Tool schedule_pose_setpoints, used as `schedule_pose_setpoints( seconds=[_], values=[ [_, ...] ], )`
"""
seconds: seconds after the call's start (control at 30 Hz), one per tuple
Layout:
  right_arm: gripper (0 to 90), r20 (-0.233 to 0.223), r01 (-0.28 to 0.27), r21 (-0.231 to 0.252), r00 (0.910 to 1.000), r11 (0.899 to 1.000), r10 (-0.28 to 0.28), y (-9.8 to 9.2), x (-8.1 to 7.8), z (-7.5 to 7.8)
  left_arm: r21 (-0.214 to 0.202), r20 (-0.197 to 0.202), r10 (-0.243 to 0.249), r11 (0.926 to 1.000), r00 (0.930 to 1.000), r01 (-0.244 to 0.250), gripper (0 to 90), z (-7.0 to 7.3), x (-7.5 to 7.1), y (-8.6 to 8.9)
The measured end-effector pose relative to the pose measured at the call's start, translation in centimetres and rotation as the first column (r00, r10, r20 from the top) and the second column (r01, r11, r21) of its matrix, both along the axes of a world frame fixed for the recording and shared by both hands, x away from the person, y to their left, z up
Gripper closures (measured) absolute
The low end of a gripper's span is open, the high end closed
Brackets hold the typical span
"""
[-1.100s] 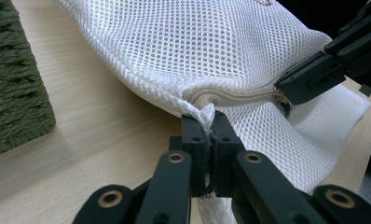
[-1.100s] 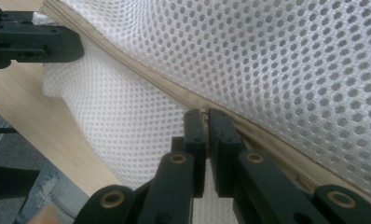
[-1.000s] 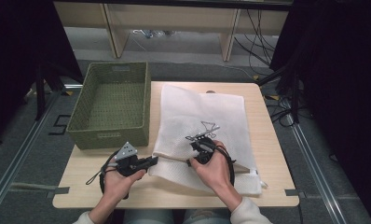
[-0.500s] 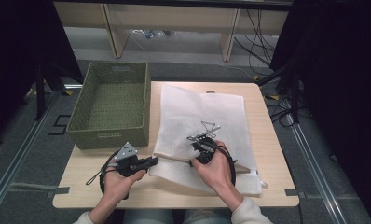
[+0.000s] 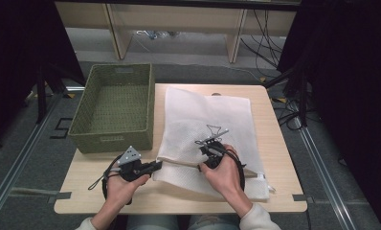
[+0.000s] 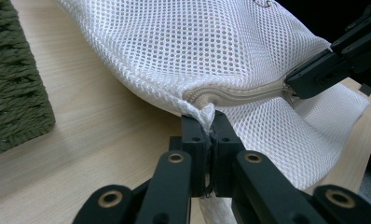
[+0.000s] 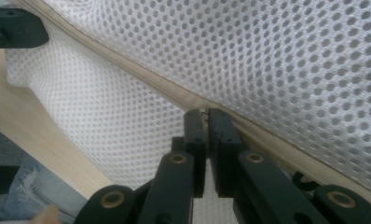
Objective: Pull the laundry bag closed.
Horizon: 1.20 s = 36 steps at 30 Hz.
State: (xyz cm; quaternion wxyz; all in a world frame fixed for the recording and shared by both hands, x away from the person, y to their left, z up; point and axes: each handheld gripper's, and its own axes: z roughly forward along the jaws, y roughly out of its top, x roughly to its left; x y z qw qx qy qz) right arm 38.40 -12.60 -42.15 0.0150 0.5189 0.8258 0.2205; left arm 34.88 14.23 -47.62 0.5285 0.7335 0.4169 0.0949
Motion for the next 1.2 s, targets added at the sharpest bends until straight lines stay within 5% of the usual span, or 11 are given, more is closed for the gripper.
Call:
schedule_pose_setpoints(
  seconds=[0.83, 0.9, 0.97, 1.2],
  values=[
    [87.5, 0.006, 0.013, -0.016, 0.9999, 1.0, -0.013, -0.96, -0.02, 0.11, 0.001, -0.001, 0.009, 1.0, 1.0, -0.009, 85.9, -0.06, 0.03, 0.02],
    [87.5, -0.025, 0.061, -0.008, 0.9978, 0.998, -0.061, -0.85, -0.21, 0.3, 0.005, -0.001, 0.008, 1.0, 1.0, -0.008, 85.9, -0.06, 0.03, 0.01],
    [87.5, 0.004, 0.022, -0.017, 0.9998, 1.0, -0.022, -1.06, -0.04, 0.09, 0.006, -0.001, 0.009, 0.9999, 1.0, -0.009, 85.9, -0.07, 0.03, 0.0],
    [87.5, 0.005, 0.02, -0.015, 0.9998, 1.0, -0.02, -1.09, -0.08, 0.11, 0.006, -0.001, 0.01, 0.9999, 1.0, -0.01, 85.9, -0.06, 0.03, 0.03]
  ],
)
